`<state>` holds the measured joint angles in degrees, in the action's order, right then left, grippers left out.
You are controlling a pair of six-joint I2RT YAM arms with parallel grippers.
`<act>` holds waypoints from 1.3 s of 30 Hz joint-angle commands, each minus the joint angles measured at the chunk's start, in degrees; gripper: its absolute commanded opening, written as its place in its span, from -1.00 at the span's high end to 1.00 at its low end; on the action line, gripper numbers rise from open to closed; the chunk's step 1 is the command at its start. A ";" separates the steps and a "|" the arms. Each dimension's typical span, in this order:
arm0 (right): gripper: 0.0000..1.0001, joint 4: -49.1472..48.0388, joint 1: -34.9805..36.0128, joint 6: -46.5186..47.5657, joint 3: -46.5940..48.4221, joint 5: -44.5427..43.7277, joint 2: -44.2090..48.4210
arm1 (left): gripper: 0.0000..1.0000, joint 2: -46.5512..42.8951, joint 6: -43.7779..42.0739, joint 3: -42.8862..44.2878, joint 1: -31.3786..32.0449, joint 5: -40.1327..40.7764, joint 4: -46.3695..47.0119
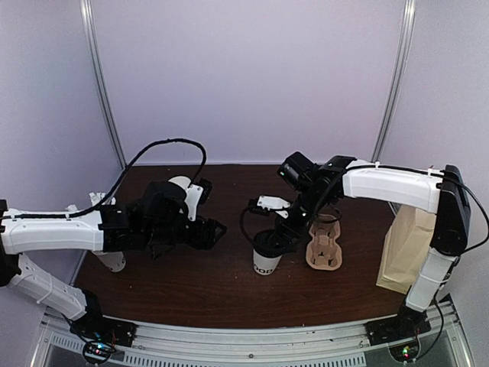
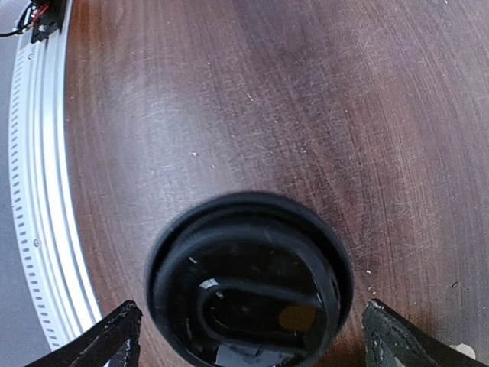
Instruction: Pack the takeout coffee
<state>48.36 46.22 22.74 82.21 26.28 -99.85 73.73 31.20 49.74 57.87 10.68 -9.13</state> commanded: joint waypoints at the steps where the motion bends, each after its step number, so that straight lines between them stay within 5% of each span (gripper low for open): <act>1: -1.00 1.29 1.40 0.45 2.28 -2.88 -1.43 | -0.35 -1.61 0.68 -1.83 0.09 1.34 1.18; 13: -1.00 1.95 0.83 -0.32 -0.28 -0.41 3.79 | -0.40 5.94 4.99 -1.32 -1.14 -4.65 9.52; 19: -1.00 -0.54 -5.55 -5.77 -6.02 9.16 9.08 | -0.40 13.56 8.74 3.22 -2.62 -8.29 15.60; 27: -0.47 -7.57 -13.96 -16.25 -14.37 32.09 4.25 | -0.38 19.02 12.51 5.33 -2.76 -10.66 22.39; 33: -0.10 -9.23 -14.27 -19.59 -13.45 39.50 -1.40 | -0.31 23.20 13.76 7.65 -2.84 -12.93 23.08; 39: -0.08 -10.14 -14.25 -21.38 -13.17 42.11 -4.48 | -0.19 25.50 14.88 7.61 -2.78 -14.04 23.30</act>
<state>40.23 32.03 3.57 67.99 63.55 -103.04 98.26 44.86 56.25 55.44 -1.56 11.00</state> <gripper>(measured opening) 0.536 0.607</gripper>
